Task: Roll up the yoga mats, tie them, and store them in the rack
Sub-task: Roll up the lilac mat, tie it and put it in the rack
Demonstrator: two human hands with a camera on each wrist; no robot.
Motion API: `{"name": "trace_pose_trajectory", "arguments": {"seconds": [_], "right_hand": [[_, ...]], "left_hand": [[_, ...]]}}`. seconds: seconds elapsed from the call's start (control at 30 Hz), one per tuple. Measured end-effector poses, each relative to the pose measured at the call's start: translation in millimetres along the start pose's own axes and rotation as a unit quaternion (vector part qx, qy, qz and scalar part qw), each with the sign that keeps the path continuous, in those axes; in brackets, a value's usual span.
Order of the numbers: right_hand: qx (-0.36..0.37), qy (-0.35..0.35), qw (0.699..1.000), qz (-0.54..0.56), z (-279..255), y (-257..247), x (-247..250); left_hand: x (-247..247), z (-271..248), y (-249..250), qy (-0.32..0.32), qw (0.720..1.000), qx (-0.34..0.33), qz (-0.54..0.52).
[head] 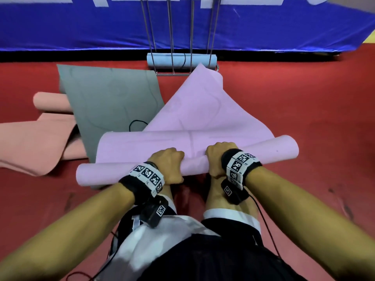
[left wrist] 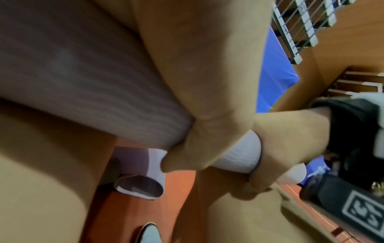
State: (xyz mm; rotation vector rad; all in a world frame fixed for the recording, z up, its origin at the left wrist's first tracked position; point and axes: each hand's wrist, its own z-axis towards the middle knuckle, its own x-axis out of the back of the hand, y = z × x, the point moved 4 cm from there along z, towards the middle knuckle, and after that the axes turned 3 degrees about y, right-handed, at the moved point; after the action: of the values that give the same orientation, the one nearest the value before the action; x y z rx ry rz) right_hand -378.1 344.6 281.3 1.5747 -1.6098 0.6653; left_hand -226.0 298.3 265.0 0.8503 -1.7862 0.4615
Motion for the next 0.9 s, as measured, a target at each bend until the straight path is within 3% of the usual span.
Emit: {"name": "trace_pose_trajectory", "arguments": {"seconds": [0.1, 0.17, 0.43, 0.57, 0.77, 0.9], "right_hand": [[-0.005, -0.036, 0.999, 0.019, 5, 5, 4], [-0.005, -0.054, 0.998, 0.026, 8, 7, 6], [-0.011, -0.032, 0.998, 0.053, 15, 12, 2], [-0.015, 0.063, 0.994, 0.09, 6, 19, -4], [-0.019, 0.163, 0.986, -0.004, -4, 9, -20], [-0.003, 0.143, 0.99, -0.017, 7, 9, -9]], "left_hand": [[1, -5, 10, 0.075, 0.993, -0.033, 0.089], [-5, -4, 16, 0.08, 0.991, -0.038, 0.103], [9, 17, 12, 0.007, 0.997, -0.052, 0.055], [13, 27, 9, -0.045, 0.997, -0.057, 0.018], [17, 37, 6, -0.109, 0.992, -0.05, -0.026], [14, 38, 8, -0.101, 0.994, -0.044, -0.028]]}}
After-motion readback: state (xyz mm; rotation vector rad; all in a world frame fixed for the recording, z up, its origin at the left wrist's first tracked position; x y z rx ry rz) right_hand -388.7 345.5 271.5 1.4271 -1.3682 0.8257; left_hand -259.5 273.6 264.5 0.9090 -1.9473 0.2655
